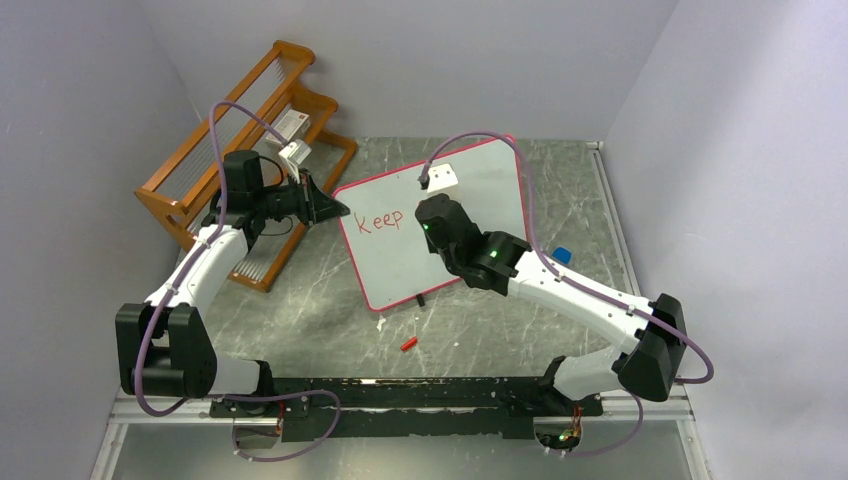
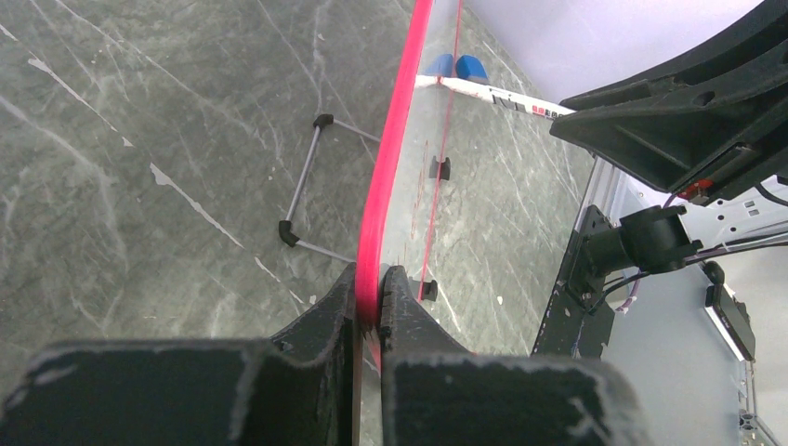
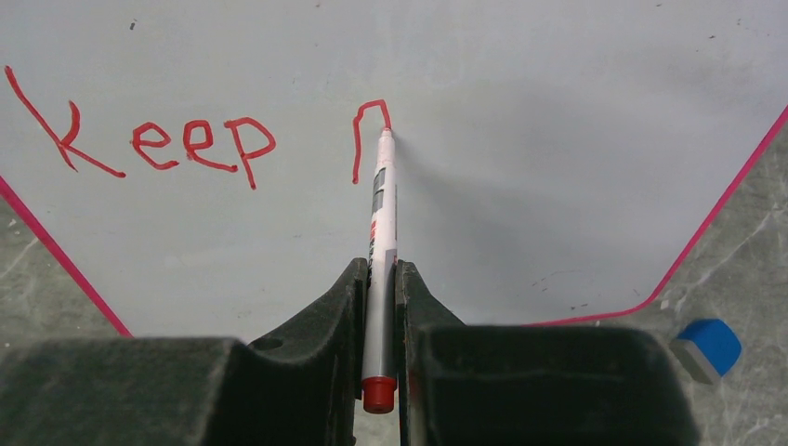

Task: Write a sentence on the whiteboard

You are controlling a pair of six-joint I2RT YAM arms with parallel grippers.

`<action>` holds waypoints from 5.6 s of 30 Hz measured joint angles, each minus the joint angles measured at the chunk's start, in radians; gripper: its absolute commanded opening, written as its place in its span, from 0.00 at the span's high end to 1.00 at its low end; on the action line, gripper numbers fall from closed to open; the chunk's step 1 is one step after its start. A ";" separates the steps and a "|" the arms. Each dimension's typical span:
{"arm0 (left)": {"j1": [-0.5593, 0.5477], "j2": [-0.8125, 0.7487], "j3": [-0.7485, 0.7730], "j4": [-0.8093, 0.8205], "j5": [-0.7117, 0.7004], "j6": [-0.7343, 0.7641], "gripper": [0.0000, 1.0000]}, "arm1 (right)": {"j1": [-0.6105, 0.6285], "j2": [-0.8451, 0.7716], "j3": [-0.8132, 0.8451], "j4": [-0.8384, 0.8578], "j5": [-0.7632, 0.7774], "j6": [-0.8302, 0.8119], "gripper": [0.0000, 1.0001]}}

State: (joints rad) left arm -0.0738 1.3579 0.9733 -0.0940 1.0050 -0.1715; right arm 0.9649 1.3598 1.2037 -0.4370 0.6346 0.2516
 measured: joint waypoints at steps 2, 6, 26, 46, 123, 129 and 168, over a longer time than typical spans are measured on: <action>0.000 0.000 0.000 0.000 0.000 0.000 0.95 | 0.000 0.000 0.000 -0.001 -0.005 0.002 1.00; 0.000 0.002 0.000 0.000 0.000 0.000 0.95 | 0.000 0.000 0.000 -0.002 -0.019 0.003 1.00; 0.000 0.004 0.002 0.000 -0.001 0.000 0.95 | 0.000 0.000 0.000 -0.002 -0.045 0.006 1.00; 0.000 0.004 0.002 -0.001 -0.001 0.000 0.95 | -0.016 -0.063 -0.023 -0.002 -0.033 -0.011 1.00; 0.000 0.010 0.006 -0.004 -0.003 0.000 0.95 | -0.036 -0.028 -0.039 0.002 -0.037 -0.027 1.00; 0.000 0.010 0.007 -0.005 -0.003 0.000 0.95 | -0.036 -0.028 -0.039 0.001 -0.027 -0.028 1.00; 0.000 0.011 0.008 -0.005 0.000 0.000 0.95 | -0.041 -0.030 -0.039 0.056 0.010 -0.056 1.00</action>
State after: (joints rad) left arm -0.0738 1.3685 0.9813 -0.0994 1.0054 -0.1715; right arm 0.9241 1.3300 1.1645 -0.3809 0.6445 0.1959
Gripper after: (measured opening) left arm 0.087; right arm 0.154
